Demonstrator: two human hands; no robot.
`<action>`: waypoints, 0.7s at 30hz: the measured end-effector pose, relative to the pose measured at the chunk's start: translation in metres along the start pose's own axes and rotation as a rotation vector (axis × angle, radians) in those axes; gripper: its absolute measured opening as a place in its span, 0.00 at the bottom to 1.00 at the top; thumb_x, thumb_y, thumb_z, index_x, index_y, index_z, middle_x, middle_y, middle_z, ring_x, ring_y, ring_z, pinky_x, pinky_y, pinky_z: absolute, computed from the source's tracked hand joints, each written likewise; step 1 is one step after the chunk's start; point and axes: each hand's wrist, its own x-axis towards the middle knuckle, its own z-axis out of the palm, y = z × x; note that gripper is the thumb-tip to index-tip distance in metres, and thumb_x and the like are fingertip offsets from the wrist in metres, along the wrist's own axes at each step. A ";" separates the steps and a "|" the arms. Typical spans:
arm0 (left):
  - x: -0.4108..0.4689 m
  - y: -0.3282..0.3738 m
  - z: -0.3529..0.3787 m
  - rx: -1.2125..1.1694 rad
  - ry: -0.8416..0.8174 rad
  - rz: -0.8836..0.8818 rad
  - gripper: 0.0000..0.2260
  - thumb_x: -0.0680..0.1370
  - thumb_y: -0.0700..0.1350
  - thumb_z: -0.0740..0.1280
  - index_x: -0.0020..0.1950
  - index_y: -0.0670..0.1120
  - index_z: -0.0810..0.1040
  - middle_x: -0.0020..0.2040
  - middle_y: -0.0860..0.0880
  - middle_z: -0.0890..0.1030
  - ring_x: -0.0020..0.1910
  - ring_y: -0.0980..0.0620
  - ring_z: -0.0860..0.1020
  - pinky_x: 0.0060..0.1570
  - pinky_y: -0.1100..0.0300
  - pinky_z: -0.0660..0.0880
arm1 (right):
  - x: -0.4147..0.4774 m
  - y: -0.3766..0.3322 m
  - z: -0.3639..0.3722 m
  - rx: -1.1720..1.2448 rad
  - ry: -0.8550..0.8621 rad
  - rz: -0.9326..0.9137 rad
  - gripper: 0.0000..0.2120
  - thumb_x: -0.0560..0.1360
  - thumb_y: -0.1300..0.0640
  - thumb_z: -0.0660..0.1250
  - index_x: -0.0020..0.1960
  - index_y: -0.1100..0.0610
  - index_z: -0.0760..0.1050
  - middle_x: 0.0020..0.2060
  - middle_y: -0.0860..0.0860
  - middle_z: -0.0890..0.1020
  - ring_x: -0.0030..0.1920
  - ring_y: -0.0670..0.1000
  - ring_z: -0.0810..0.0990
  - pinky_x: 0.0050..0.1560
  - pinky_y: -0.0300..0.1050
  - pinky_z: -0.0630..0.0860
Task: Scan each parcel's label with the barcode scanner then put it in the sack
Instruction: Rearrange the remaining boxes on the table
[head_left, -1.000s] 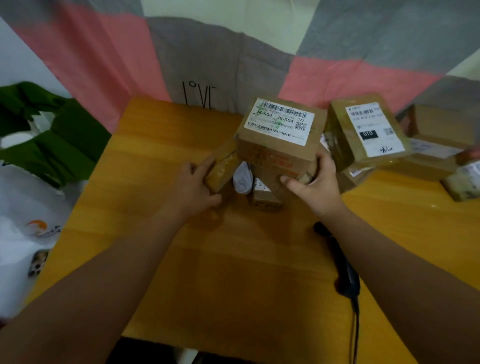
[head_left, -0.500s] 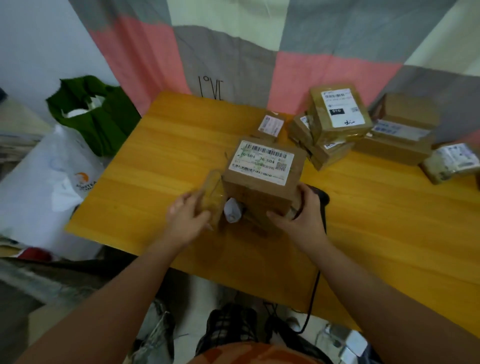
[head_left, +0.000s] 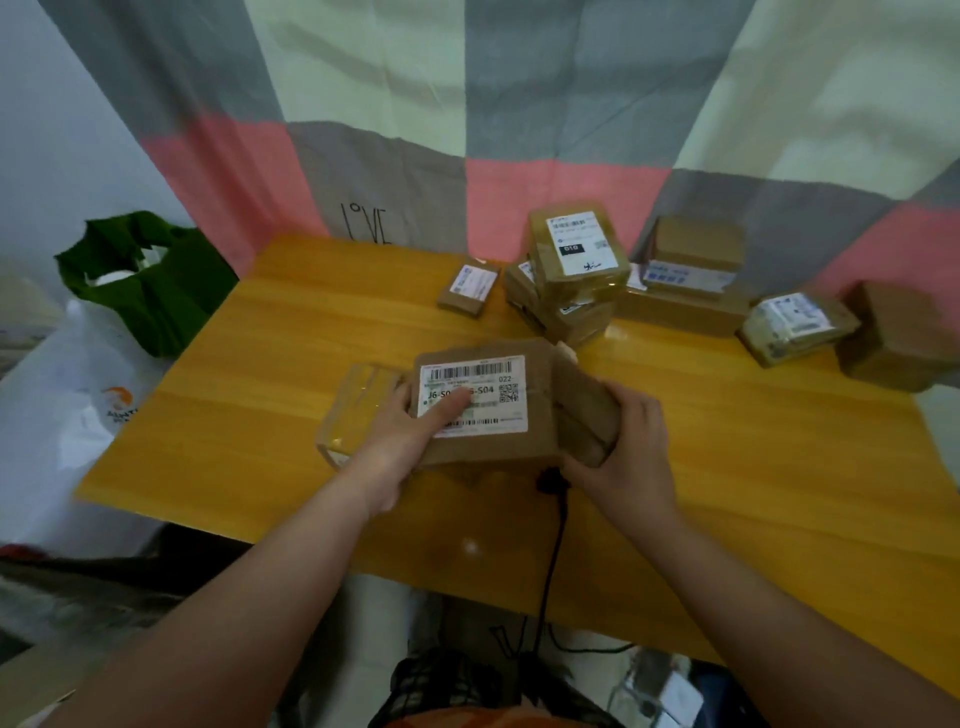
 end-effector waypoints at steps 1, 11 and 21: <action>0.002 -0.007 0.003 0.053 0.019 0.012 0.30 0.69 0.58 0.73 0.68 0.51 0.69 0.53 0.49 0.82 0.41 0.54 0.81 0.30 0.65 0.76 | -0.003 0.011 -0.009 -0.032 0.034 0.022 0.40 0.64 0.51 0.80 0.71 0.56 0.65 0.61 0.55 0.69 0.62 0.52 0.67 0.61 0.49 0.69; 0.030 -0.059 0.012 1.060 -0.101 0.299 0.36 0.69 0.66 0.69 0.74 0.56 0.66 0.65 0.46 0.73 0.63 0.44 0.72 0.63 0.50 0.70 | -0.039 0.090 0.005 -0.548 -0.059 0.087 0.41 0.57 0.54 0.83 0.66 0.60 0.72 0.57 0.65 0.75 0.58 0.66 0.73 0.60 0.68 0.71; 0.059 -0.042 0.026 1.581 -0.199 0.447 0.28 0.79 0.56 0.63 0.77 0.53 0.58 0.73 0.49 0.66 0.69 0.46 0.65 0.67 0.52 0.61 | -0.001 0.068 0.014 -0.608 -0.088 0.082 0.25 0.73 0.46 0.68 0.67 0.55 0.74 0.51 0.56 0.83 0.52 0.59 0.79 0.50 0.52 0.71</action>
